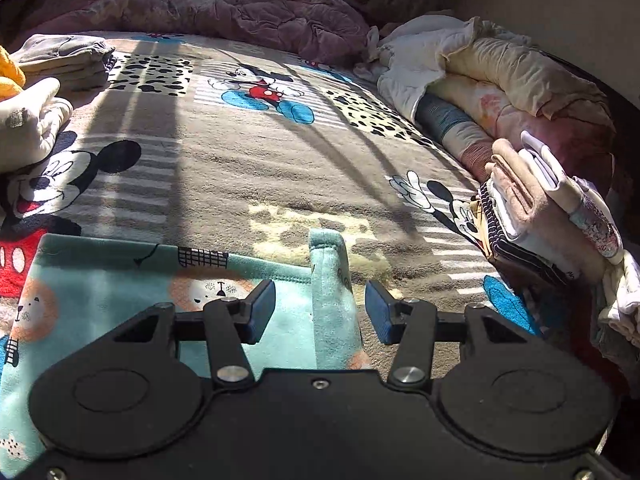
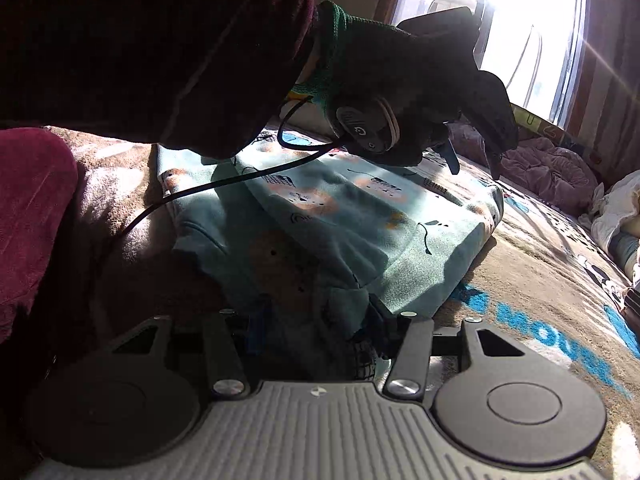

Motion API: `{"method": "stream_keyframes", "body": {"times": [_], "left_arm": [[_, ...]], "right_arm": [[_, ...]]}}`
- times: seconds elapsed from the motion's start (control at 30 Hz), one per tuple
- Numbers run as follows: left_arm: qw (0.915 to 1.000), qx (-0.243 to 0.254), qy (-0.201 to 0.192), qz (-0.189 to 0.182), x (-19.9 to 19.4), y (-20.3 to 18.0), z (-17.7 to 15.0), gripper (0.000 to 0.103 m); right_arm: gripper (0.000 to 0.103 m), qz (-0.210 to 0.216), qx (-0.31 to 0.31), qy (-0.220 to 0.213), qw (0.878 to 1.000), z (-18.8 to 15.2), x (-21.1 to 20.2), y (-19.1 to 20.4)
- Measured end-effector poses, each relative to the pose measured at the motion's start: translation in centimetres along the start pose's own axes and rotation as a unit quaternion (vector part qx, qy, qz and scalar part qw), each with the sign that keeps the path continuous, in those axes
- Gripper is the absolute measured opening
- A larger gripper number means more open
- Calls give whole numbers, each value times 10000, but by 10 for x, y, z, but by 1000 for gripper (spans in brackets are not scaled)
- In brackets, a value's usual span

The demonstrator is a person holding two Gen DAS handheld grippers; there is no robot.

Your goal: Fold clothes

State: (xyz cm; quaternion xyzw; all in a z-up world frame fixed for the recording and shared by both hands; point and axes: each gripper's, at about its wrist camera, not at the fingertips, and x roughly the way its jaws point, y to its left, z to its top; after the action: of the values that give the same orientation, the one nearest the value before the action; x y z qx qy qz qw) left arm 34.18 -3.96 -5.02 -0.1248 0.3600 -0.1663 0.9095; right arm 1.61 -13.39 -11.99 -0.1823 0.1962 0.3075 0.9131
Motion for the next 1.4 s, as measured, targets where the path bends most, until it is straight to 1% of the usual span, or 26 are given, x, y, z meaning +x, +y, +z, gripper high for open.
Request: {"method": "stream_keyframes", "body": {"times": [0.03, 0.07, 0.1, 0.13, 0.23, 0.4, 0.5, 0.6, 0.77, 0.8, 0.83, 0.9, 0.97, 1.07, 1.13, 1.17, 1.2, 1.23, 1.27, 1.33, 1.4], "left_arm": [[10000, -63, 69, -13, 9, 1, 3, 48], [9999, -85, 111, 13, 15, 1, 5, 45], [9998, -85, 154, 59, 21, 2, 8, 13], [9997, -138, 163, 80, 25, 4, 9, 5], [9989, -451, 129, 94, 30, 19, 7, 5], [9968, -768, 169, 150, 46, 45, -2, 6], [9970, -691, 261, 220, 56, 49, -8, 8], [9975, -545, 288, 333, 57, 46, -7, 13], [9981, -237, 309, 485, 51, 37, -4, 13], [9981, -195, 255, 517, 45, 35, -2, 16], [9982, -153, 201, 549, 40, 32, -1, 24], [9982, -38, 72, 588, 28, 25, 3, 28], [9982, 208, -54, 557, 18, 11, 6, 28], [9953, 805, -179, 507, 16, -18, 7, 28], [9909, 1138, -132, 704, 28, -29, 5, 28], [9882, 1231, -61, 904, 37, -29, 3, 28], [9865, 1221, 90, 1090, 50, -25, 0, 28], [9872, 1075, 222, 1159, 60, -15, -3, 30], [9893, 897, 247, 1121, 66, -5, -7, 32], [9920, 607, 283, 1072, 73, 11, -13, 33], [9914, 602, 274, 1126, 70, 7, -12, 33]], "right_arm": [[52, 22, 18, -14, 10000, 0, 0, -1], [52, 43, 35, -29, 10000, -1, -1, -2], [52, 73, 70, -34, 9999, -1, -1, -3], [52, 104, 107, -39, 9999, -1, -1, -5], [52, 200, 242, -53, 9995, 0, -2, -9], [53, 340, 369, -26, 9987, 2, -2, -14], [53, 414, 440, -4, 9982, 3, -2, -17], [53, 464, 492, 10, 9977, 2, -1, -19], [56, 474, 494, 12, 9977, 2, 0, -18], [57, 458, 477, 8, 9978, 2, -1, -17], [57, 440, 462, 4, 9980, 2, 0, -16], [57, 404, 434, -3, 9982, 3, 0, -13], [57, 397, 430, -4, 9983, 3, 1, -13], [57, 375, 401, -6, 9985, 4, 1, -11], [57, 362, 387, -9, 9986, 4, 1, -10], [57, 358, 382, -11, 9986, 4, 1, -10], [57, 355, 376, -14, 9987, 3, 1, -10], [57, 354, 371, -13, 9987, 3, 1, -10], [57, 353, 366, -11, 9987, 3, 1, -9], [58, 345, 343, -7, 9988, 4, 2, -10], [58, 361, 319, -3, 9988, 4, 3, -11]]}}
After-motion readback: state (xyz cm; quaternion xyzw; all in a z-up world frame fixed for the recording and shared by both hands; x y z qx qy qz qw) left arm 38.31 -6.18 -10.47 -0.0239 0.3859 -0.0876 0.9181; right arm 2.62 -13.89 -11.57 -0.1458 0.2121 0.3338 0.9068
